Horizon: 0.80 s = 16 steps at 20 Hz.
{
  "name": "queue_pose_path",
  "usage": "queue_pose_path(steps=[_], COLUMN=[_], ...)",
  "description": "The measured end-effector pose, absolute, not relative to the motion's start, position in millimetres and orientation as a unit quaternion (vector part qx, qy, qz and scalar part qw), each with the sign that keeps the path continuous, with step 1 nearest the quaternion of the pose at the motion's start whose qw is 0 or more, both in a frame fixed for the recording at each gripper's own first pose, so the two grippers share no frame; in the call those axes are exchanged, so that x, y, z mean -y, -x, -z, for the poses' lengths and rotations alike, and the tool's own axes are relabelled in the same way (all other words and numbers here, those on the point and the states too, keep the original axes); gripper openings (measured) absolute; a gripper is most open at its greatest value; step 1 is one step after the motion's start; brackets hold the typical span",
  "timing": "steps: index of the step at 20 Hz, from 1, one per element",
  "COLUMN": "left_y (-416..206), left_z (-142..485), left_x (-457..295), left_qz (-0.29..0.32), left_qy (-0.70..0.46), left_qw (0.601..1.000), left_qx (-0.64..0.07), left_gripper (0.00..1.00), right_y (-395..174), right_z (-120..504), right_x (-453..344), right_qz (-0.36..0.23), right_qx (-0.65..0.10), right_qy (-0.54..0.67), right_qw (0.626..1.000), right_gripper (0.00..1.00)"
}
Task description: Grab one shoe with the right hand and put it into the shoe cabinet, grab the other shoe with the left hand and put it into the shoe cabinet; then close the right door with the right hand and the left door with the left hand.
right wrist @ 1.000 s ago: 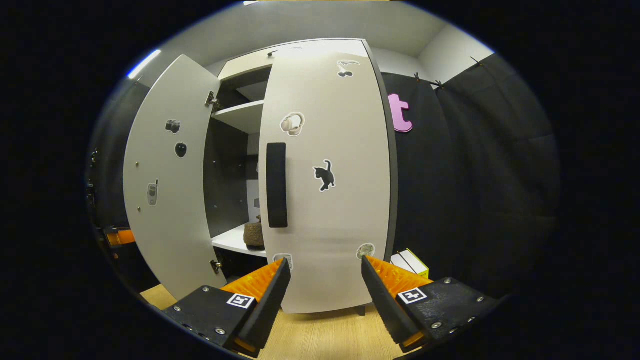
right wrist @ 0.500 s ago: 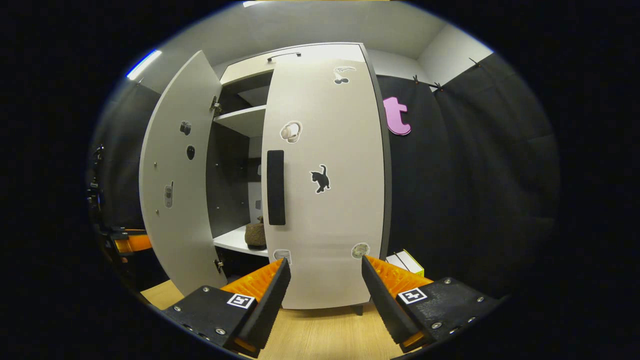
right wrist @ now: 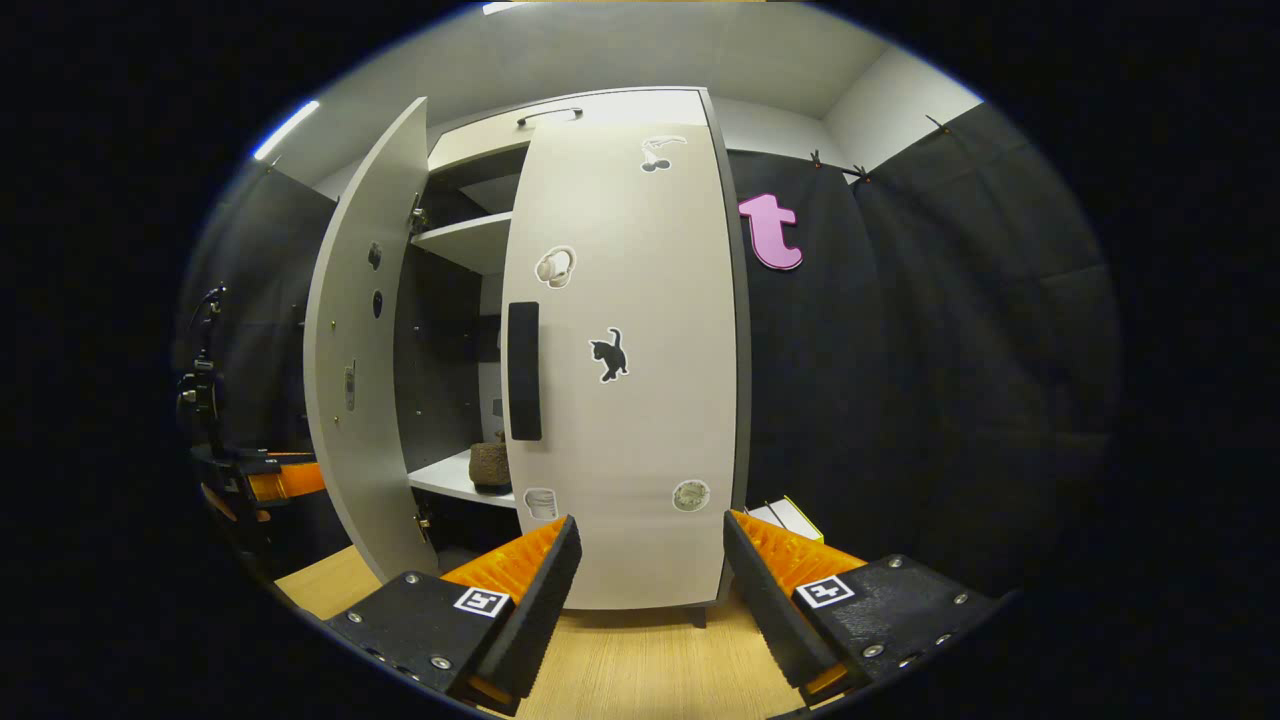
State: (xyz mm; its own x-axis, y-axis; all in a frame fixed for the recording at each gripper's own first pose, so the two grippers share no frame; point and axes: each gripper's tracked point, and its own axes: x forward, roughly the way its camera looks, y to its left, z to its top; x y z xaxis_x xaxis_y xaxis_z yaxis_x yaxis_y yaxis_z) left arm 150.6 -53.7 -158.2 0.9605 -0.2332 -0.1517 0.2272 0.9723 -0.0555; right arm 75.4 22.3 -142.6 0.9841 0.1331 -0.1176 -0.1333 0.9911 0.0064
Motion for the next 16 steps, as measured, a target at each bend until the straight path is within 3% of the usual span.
queue_pose_path(steps=[5, 8, 12, 16], left_y=[-185.0, -211.3, -227.3, -245.1], left_z=[166.8, 165.2, 166.8, 169.2], left_x=[89.7, 95.1, 108.6, 115.3], left_qz=[0.13, 0.11, 0.107, 0.106], left_qy=[0.035, 0.007, 0.004, 0.008], left_qw=[0.987, 0.991, 0.991, 0.991], left_qx=[-0.085, -0.078, -0.075, -0.084], left_gripper=[0.94, 1.0, 0.94, 0.94], right_y=[-78.5, -79.7, -84.7, -95.1], right_z=[149.5, 152.0, 152.3, 158.8], right_x=[-1.5, 7.9, 17.7, 21.4], right_qz=[-0.046, -0.035, -0.023, -0.017], right_qx=[-0.065, -0.068, -0.067, -0.077], right_qy=[0.0, 0.006, 0.015, 0.015], right_qw=[0.997, 0.997, 0.997, 0.997], right_gripper=[0.88, 0.89, 0.89, 0.88])
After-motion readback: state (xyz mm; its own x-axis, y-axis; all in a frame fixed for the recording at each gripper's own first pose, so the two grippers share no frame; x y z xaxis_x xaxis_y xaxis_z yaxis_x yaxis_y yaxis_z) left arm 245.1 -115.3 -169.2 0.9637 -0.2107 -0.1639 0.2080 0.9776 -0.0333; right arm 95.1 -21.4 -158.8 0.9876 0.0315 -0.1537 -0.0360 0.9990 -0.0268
